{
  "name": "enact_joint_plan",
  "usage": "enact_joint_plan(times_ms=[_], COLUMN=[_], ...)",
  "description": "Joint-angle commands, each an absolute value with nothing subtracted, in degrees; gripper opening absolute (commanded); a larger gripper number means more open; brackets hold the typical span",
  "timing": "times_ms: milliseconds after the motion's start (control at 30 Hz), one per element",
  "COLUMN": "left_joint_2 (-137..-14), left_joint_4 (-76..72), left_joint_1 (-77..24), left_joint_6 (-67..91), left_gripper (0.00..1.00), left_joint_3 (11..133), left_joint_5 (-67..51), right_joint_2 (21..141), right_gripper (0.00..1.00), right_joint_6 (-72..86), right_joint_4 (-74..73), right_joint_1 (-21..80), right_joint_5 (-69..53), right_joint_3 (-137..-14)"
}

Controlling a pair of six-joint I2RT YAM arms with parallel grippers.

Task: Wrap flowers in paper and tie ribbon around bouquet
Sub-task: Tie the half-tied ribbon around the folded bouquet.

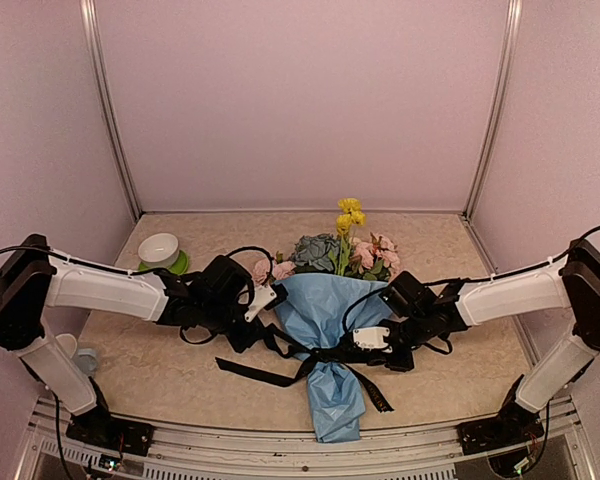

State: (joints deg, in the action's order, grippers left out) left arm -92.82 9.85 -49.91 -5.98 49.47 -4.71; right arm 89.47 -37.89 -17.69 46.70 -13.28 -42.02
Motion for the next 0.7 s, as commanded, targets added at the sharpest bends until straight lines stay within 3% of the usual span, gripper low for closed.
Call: enact_joint_plan(times_ms=[0, 300, 667], left_joint_2=[-89.69, -94.61, -98.96], left_joint_4=[6.7, 2.96, 0.88], left_joint_1=[-49.44, -46.05, -39.47], left_joint_6=[-6.22, -7.7, -3.09], left_gripper=[0.0, 0.0, 0.0], left_joint_3=[53.05, 55.88, 55.59], left_joint_5=[-0.76, 3.8, 4.66], right_joint_2=[87.89, 85.16, 96.69], right_gripper=[0.0, 0.0, 0.0], right_joint_6=[-34.96, -22.48, -8.31], right_joint_4=[-22.58, -29.15, -37.2], right_joint_1=[48.94, 61.93, 67.33], right_joint_5=[-12.18, -8.12, -11.55], right_joint_3=[-42.1, -46.34, -54.23])
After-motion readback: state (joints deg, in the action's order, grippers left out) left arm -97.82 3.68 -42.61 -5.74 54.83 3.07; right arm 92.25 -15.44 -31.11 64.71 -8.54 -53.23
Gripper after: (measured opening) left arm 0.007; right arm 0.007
